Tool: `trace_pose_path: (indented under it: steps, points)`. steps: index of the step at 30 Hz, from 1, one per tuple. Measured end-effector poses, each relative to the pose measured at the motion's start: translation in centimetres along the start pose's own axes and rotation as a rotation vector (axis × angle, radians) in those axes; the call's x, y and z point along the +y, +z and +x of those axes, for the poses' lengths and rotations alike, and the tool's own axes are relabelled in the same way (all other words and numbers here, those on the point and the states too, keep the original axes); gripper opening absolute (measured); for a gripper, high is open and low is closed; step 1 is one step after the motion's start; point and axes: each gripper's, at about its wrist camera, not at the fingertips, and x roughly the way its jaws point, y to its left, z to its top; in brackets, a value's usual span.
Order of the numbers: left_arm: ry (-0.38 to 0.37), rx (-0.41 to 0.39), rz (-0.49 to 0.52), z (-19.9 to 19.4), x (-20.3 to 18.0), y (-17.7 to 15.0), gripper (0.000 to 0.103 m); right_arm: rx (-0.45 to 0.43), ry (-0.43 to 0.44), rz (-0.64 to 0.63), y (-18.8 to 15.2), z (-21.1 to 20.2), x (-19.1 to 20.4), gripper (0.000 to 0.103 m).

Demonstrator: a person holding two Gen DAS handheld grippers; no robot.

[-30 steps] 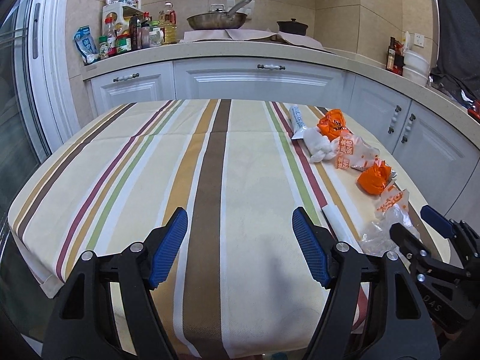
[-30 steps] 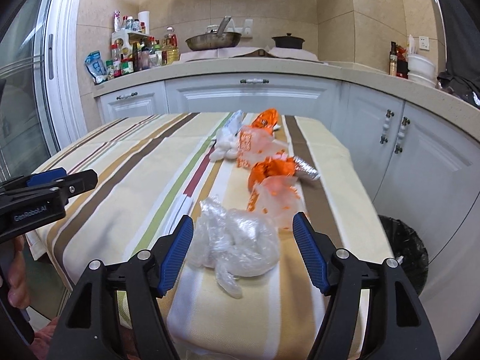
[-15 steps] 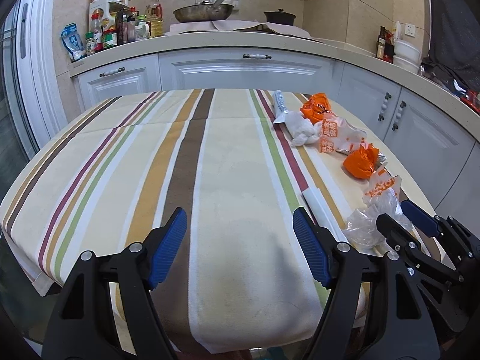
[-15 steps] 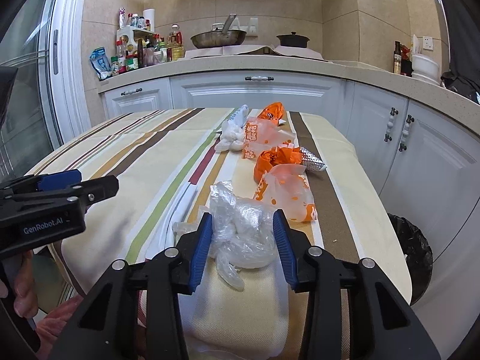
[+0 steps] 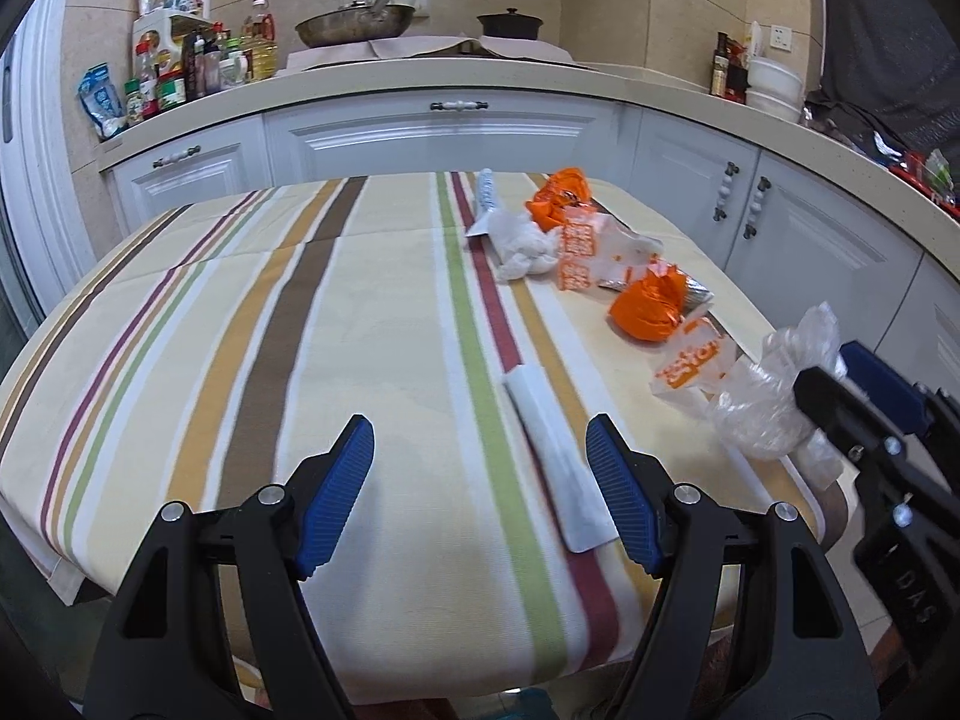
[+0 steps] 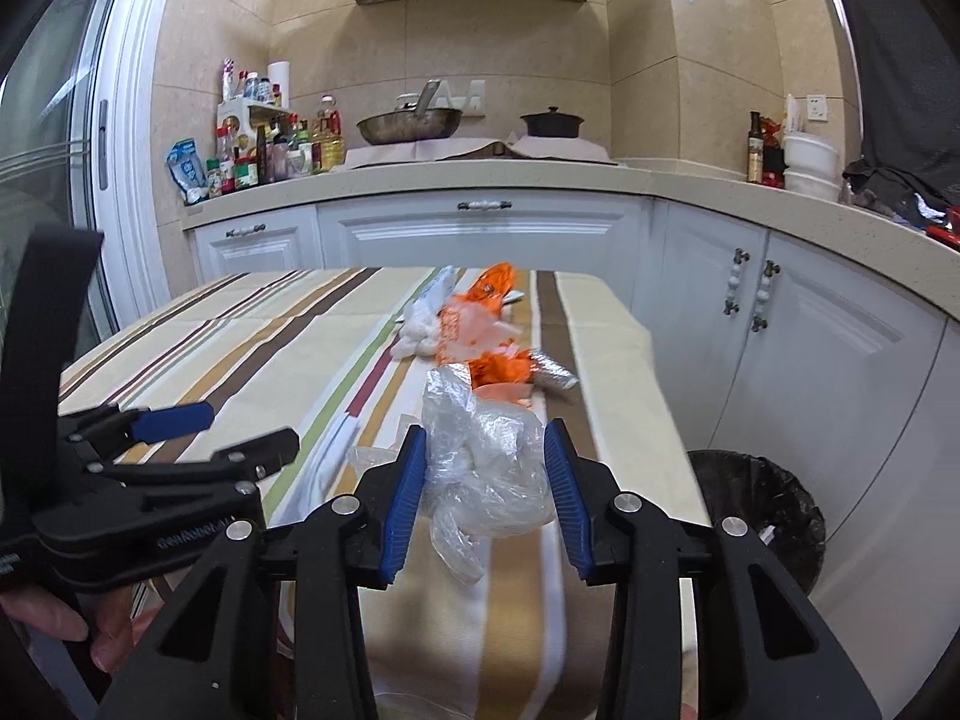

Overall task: Collect trash
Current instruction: 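Grasp the clear plastic bag with the right tool while the left tool grasps the white paper strip, then carry the clear bag and paper strip over the bin and open both tools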

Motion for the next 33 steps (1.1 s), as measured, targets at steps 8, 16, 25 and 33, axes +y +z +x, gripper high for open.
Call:
trace_pose_path:
  steps: [8, 16, 25, 33]
  points:
    - [-0.019, 0.062, 0.012, 2.4, -1.7, -1.4, 0.057, -0.013, -0.041, 0.032, -0.1, -0.5, -2.1, 0.041]
    - [-0.051, 0.033, 0.027, 2.2, -1.8, -1.8, 0.019, -0.013, -0.045, 0.038, -0.4, -0.4, -2.4, 0.041]
    - [-0.053, 0.010, 0.040, 1.6, -1.9, -1.4, 0.018, -0.013, -0.045, 0.037, -0.4, -0.5, -2.5, 0.041]
    - [-0.077, -0.040, 0.055, -0.1, -2.6, 0.0, 0.018, -0.029, -0.064, 0.035, 0.3, -0.7, -3.1, 0.041]
